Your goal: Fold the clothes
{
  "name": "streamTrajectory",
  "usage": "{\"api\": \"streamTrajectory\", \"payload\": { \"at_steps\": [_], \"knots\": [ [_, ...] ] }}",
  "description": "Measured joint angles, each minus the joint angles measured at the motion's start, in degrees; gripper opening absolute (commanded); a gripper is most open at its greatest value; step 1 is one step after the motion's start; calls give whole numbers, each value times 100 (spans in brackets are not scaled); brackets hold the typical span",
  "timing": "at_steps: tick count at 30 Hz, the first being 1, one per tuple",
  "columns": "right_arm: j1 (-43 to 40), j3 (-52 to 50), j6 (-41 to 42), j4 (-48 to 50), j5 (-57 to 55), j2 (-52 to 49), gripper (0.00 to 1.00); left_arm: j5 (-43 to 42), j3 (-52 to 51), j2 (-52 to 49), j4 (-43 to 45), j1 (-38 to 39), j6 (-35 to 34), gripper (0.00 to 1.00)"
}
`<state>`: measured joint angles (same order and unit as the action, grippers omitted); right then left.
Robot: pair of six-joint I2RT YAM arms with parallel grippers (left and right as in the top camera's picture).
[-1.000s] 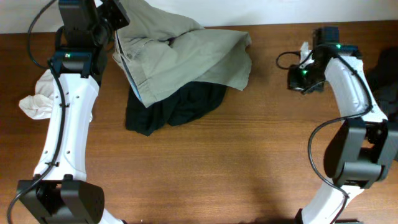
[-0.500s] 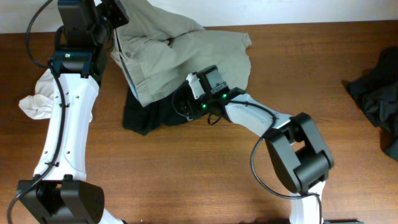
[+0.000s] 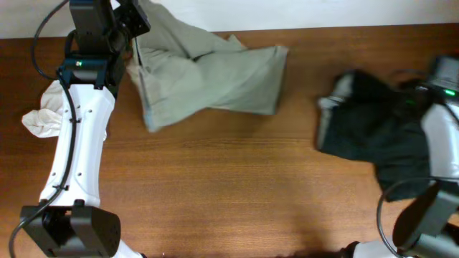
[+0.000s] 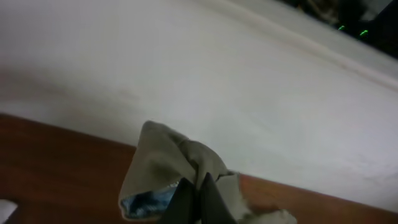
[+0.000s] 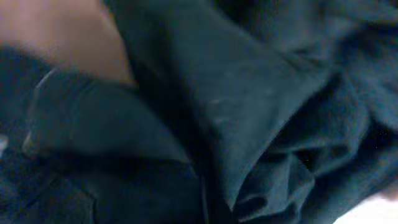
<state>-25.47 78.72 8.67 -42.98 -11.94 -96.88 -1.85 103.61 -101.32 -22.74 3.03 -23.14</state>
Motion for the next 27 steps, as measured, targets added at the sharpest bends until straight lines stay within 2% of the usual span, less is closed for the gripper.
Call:
{"api": "streamTrajectory", "payload": {
  "at_steps": [1,2,3,5,6,8,9,10,13,15,17,18,19,22,23,25,27],
  "knots": [
    [-313,0,9,-173,225,28,62,15,0,-81,-50,0,0,1],
    [-402,0,-17,-249,444,28,68,33,0,-179,-63,0,0,7],
    [-387,0,-37,-260,691,28,69,39,0,-278,-61,0,0,26],
    [-205,0,-101,-249,1233,28,71,85,0,-382,35,0,63,28],
    [-50,0,-151,-227,1460,28,72,177,0,-404,258,0,125,41],
    [221,0,-275,-177,1668,31,76,400,0,-411,750,-7,455,45],
    [501,0,-459,-184,1821,31,79,540,11,-411,933,-39,682,55],
    [726,0,-616,-221,1893,31,82,588,22,-411,758,-83,791,55],
    [1329,0,-868,-339,1965,28,91,693,83,-428,-1189,-245,966,53],
    [1711,0,-938,-330,2013,28,92,726,90,-612,-2304,-273,1014,53],
    [1945,0,-946,-334,2028,28,92,726,90,-981,-2857,-269,1014,52],
    [2028,0,-955,-334,2046,28,92,726,90,-1377,-2944,-269,1014,45],
    [2041,0,-960,-339,2048,28,92,726,85,-1657,-2983,-269,1014,44],
    [2041,0,-981,-382,2046,28,94,726,63,-2479,-3189,-269,1032,44],
    [2041,0,-988,-378,2048,26,94,726,61,-2592,-3202,-269,1032,44],
    [2041,0,-999,-389,2046,24,94,726,61,-2839,-3272,-269,1032,35],
    [2044,0,-1003,-396,2046,24,95,726,52,-2935,-3587,-269,1036,36]
  ]
}}
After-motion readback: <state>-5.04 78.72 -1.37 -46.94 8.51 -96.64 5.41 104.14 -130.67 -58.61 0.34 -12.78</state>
